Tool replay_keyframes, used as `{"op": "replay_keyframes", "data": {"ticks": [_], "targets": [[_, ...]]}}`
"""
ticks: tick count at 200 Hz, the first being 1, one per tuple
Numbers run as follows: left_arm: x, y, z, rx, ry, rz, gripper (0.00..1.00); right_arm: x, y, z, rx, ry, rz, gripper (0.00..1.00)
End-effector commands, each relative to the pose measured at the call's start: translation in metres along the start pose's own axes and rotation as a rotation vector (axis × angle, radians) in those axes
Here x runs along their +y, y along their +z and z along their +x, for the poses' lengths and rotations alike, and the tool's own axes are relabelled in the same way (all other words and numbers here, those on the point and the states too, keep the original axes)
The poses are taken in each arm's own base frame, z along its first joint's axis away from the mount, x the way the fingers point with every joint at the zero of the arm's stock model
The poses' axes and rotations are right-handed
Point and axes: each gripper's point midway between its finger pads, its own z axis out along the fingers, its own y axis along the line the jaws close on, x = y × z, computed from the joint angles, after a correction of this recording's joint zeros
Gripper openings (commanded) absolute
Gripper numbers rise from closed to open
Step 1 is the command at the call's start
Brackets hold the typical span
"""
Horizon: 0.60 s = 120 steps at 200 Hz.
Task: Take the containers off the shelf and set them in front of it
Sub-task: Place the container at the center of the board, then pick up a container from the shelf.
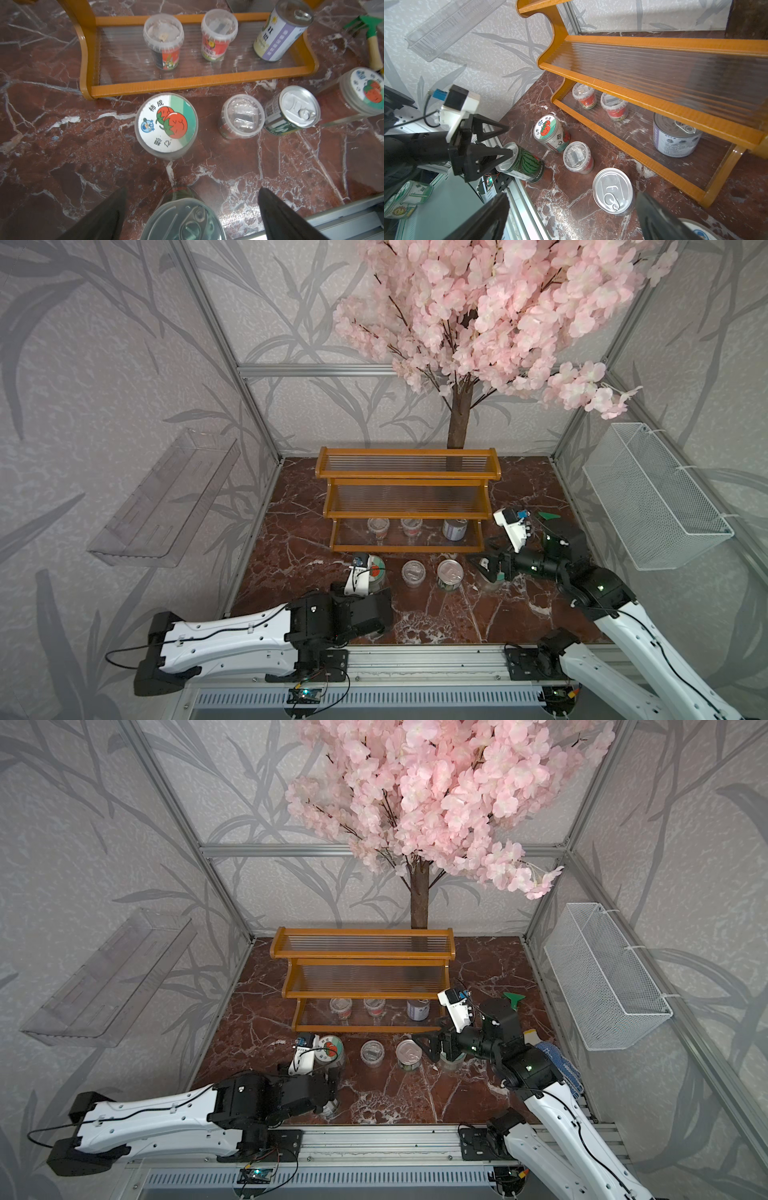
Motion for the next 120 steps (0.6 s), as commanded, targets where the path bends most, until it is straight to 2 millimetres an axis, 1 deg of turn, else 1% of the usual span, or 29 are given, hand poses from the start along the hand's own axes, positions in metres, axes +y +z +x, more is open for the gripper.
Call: {"op": "replay_keyframes", "data": {"ticks": [1,18,32,45,59,85,102,120], "targets": [[0.008,-0.014,-0.03,-0.089,0.03,-0.043,1.0,0.001,-0.002,-0.006,-0.016,-0.027,0.008,0.99],[-0.001,-0.009,-0.045,-0.114,0.049,-0.017,1.0,0.0,-0.001,-0.008,-0.02,-0.028,0.005,0.99],[-0.007,0.006,-0.058,-0.113,0.05,0.016,1.0,0.001,0.001,-0.01,-0.023,-0.027,0.0,0.99],[-0.006,0.019,-0.072,-0.126,0.063,0.017,1.0,0.002,0.0,-0.012,-0.029,-0.032,-0.003,0.99],[-0.005,0.035,-0.083,-0.126,0.087,0.013,1.0,0.002,-0.001,-0.014,-0.034,-0.035,0.002,0.99],[-0.003,0.069,-0.088,-0.113,0.09,0.048,1.0,0.002,-0.002,-0.015,-0.039,-0.038,0.008,0.99],[-0.001,0.087,-0.09,-0.103,0.113,0.062,1.0,0.001,-0.003,-0.017,-0.049,-0.042,0.017,0.99],[0.007,0.109,-0.085,-0.068,0.122,0.053,1.0,-0.001,-0.003,-0.017,-0.056,-0.04,0.027,0.99]]}}
